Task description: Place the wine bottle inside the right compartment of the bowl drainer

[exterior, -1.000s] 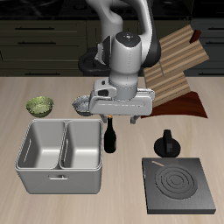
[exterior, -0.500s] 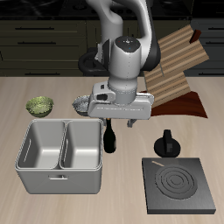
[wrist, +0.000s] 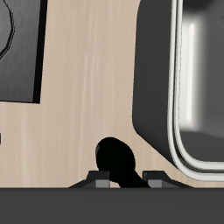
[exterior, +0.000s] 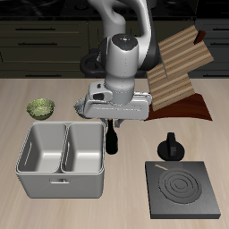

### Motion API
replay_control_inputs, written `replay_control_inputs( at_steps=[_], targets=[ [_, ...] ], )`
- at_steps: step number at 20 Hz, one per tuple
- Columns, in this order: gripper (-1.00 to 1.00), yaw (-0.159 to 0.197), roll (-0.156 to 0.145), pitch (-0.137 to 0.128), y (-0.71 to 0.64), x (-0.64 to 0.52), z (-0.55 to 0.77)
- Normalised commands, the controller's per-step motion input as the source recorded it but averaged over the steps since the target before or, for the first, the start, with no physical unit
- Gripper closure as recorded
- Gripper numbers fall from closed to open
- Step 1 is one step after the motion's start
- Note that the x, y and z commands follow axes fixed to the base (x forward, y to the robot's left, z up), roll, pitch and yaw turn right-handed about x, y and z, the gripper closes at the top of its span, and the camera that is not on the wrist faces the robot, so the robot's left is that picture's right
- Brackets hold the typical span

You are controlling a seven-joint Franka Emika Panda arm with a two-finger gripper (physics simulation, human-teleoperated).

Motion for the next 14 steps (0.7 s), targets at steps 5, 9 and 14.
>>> replay_control_inputs(
  at_steps=[5,9,14],
  targets=[
    [1.0,0.023,0.023,-0.007,-0.02,-0.12,0.08],
    [1.0,0.011,0.049,-0.009,0.11,-0.25,0.15],
    [1.0,0.002,0.04,-0.003,0.04,-0.34,0.31]
  ],
)
